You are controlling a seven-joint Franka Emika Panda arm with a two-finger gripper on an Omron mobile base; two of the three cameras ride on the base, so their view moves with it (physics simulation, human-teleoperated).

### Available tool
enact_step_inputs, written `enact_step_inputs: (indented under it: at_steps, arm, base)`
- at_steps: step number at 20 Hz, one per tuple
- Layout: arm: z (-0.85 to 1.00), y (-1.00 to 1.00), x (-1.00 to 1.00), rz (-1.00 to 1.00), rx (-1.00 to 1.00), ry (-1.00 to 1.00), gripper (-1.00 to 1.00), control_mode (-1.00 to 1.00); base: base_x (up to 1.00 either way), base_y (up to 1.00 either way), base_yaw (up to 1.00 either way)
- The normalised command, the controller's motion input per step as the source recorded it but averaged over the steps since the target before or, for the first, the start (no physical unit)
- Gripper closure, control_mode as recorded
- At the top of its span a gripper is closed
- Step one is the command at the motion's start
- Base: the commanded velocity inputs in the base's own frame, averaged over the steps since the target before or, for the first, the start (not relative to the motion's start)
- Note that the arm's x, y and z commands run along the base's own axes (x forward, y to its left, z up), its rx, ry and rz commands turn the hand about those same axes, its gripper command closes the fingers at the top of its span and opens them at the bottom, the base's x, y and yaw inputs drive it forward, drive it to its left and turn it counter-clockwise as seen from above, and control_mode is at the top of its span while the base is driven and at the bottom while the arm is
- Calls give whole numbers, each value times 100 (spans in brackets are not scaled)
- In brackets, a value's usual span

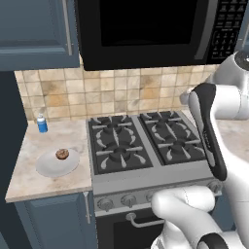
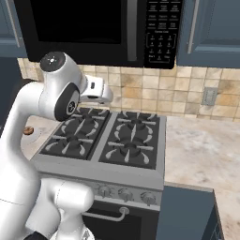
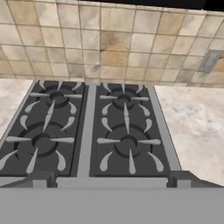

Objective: Pick the mushroom from the counter and place it in the microwave. Then turn on the microwave.

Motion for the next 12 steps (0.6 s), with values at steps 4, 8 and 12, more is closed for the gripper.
enact_step_inputs:
  at_steps: [4,8,12]
  arm:
    - [15,-22,-30,-2,-1,-14,-100,-100]
    - [16,-27,-23,-3,0,-11,-100,-100]
    - [17,-31,-18,-2,0,-8,-100,-100]
  base:
    - [0,0,0]
    - [0,0,0]
    - [0,0,0]
